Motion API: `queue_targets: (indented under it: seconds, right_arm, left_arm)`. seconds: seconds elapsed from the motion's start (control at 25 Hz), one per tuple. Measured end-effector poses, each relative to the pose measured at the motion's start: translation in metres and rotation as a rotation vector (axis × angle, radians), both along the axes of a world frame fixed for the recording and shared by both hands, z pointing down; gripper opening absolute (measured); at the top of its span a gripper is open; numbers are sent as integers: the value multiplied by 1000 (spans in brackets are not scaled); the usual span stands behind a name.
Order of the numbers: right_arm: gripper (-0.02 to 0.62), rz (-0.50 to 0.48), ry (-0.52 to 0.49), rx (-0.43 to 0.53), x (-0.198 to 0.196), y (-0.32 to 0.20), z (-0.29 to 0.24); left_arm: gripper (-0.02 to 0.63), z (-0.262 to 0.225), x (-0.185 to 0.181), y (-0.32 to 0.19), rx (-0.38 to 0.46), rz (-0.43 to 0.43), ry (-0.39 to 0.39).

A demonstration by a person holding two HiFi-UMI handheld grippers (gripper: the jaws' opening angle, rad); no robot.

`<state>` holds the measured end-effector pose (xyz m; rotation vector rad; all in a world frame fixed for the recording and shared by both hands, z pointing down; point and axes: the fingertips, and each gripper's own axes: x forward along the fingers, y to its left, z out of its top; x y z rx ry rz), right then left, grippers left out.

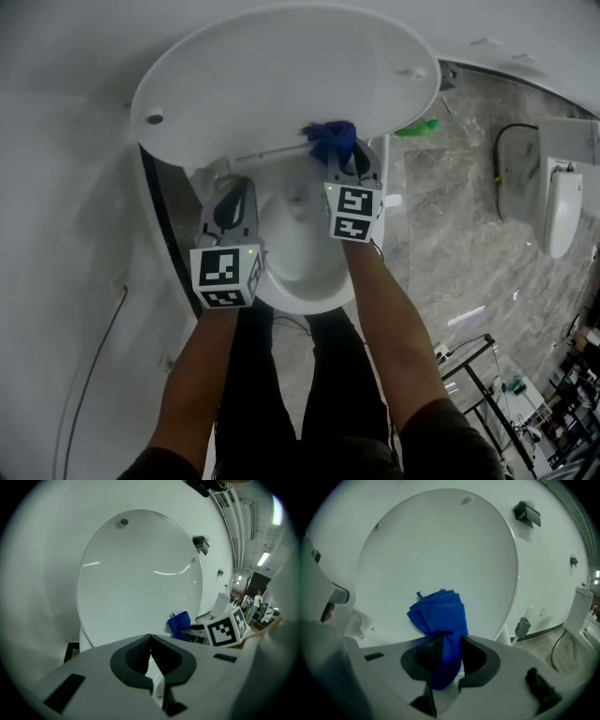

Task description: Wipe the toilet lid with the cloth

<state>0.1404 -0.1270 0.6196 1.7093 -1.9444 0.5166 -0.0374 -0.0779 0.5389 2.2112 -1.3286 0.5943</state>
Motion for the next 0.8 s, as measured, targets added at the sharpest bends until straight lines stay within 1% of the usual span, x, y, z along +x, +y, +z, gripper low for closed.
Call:
queue_targets:
  seconds: [0.16, 0.28, 0.32, 0.4, 0.52, 0.64, 0.72, 0.8]
  right_arm:
    - [95, 59, 31, -29, 27, 8, 5]
    - [95, 90, 14, -43, 35, 14, 4]
    - [95, 85, -12, -26, 35, 16, -2]
    - [95, 41, -69, 51, 28, 19, -25]
    - [95, -21, -109, 146, 16, 29, -63]
    - [95, -9, -163, 197, 3, 44, -95]
    - [95, 13, -209, 215, -5, 57, -114]
    - [95, 6, -241, 226, -15, 68, -130]
  left_arm:
    - [11, -8, 11, -2, 16, 20, 15]
    - [11, -23, 8, -5, 54, 23, 5]
    - [11, -30, 6, -6, 72, 24, -3]
    - [11, -44, -2, -9, 116, 24, -29]
    - [11, -68, -19, -16, 181, 7, -69]
    - [12, -104, -43, -23, 262, -12, -125]
    - [14, -135, -54, -28, 312, -8, -151]
    - [23, -165, -64, -40, 355, 6, -170]
